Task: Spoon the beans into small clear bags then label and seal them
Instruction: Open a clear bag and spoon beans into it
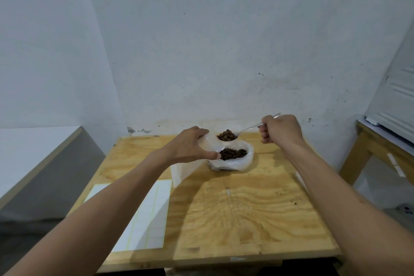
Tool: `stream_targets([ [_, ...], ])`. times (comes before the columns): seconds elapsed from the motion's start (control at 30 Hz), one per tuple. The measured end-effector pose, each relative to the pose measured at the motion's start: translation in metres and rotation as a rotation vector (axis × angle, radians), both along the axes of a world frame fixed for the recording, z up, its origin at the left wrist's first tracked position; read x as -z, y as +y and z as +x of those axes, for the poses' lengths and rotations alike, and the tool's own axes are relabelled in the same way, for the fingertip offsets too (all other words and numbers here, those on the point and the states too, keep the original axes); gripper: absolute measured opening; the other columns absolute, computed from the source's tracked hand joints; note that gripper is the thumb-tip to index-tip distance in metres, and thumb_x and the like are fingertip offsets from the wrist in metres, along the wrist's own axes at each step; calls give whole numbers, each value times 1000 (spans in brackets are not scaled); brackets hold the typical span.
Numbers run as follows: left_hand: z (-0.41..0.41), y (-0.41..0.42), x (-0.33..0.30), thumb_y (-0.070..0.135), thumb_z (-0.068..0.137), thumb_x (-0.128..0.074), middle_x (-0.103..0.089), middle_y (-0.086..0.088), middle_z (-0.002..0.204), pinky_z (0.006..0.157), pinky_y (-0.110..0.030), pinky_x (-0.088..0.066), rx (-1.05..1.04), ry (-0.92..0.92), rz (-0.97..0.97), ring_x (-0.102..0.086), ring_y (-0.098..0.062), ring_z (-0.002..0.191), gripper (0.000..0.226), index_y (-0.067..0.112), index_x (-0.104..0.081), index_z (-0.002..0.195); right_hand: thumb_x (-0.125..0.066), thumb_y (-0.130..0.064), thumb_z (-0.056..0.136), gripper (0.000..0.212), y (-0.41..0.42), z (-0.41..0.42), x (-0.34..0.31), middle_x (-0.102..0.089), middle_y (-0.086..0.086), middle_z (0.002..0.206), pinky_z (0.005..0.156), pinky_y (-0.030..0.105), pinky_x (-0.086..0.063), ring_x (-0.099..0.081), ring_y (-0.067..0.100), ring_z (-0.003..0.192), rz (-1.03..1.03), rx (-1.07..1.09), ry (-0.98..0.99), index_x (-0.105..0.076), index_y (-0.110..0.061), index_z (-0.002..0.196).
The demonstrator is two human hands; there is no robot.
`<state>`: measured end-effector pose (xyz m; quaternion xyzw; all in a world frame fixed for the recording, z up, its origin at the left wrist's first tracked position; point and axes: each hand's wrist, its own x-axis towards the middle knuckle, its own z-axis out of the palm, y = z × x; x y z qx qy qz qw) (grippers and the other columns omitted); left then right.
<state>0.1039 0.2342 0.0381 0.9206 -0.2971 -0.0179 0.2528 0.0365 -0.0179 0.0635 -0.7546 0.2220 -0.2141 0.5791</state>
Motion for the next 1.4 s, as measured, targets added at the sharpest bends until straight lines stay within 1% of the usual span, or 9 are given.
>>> stream_targets([
  [0.07,0,-3,-1,63,74,-80,-62,-2,115,86,-35,-48,-8,-6,-11,-58,-22,107,74,14,-62,126,-58,-15,96,32,16,-2,-7,-71,7,62,59,35,-62,-63,14,44,-101,-67,-25,-72,-1,71],
  [0.17,2,-5,-2,67,71,-77,-62,-13,95,66,-33,-36,-17,-9,-7,-58,-31,88,70,3,-62,95,-55,-17,100,36,34,-2,-13,-72,16,70,50,26,-59,-64,12,45,-291,-111,-97,-70,6,76],
  [0.3,3,2,-6,61,71,-80,-61,-9,88,61,-31,-35,-32,-1,-46,-55,-20,73,58,7,-58,78,-51,-24,99,44,26,5,-16,-68,23,64,56,50,-60,-67,38,55,-464,-27,-171,-65,6,71],
  [0.47,8,15,-4,56,77,-80,-61,-1,89,60,-28,-35,-11,-35,-33,-54,-11,75,39,23,-59,74,-50,-19,101,50,14,-3,5,-42,7,44,43,29,-31,-36,22,38,-667,2,-51,-43,-5,53],
  [0.7,6,13,-2,56,76,-80,-64,-3,88,63,-30,-41,20,-54,-73,-58,-15,76,45,15,-66,84,-54,-17,94,39,26,-4,55,-70,24,68,58,42,-55,-65,42,59,-249,54,127,-66,11,69],
  [0.8,8,20,-4,61,75,-79,-63,-1,91,66,-30,-42,23,-44,-92,-59,-15,80,49,16,-68,88,-55,-15,93,32,22,-5,55,-72,13,68,67,43,-59,-63,29,52,-64,103,147,-71,2,71],
  [0.97,18,31,2,76,69,-71,-65,-5,93,71,-38,-47,-3,-51,-105,-61,-23,84,71,10,-68,96,-58,-12,90,26,8,0,41,-65,9,64,54,35,-51,-54,21,50,80,119,100,-72,1,72],
  [1.23,20,28,8,66,75,-77,-54,2,84,61,-28,-32,39,-46,-97,-49,-11,73,56,14,-60,86,-60,-17,93,28,27,3,-4,-67,5,65,56,34,-53,-56,17,51,-12,13,-16,-72,-5,71],
  [1.4,21,26,8,66,75,-76,-57,6,89,63,-25,-36,28,-59,-74,-54,-11,80,56,17,-66,100,-59,-22,98,35,56,3,-22,-71,9,67,49,26,-53,-59,14,50,-268,-101,-125,-72,0,75],
])
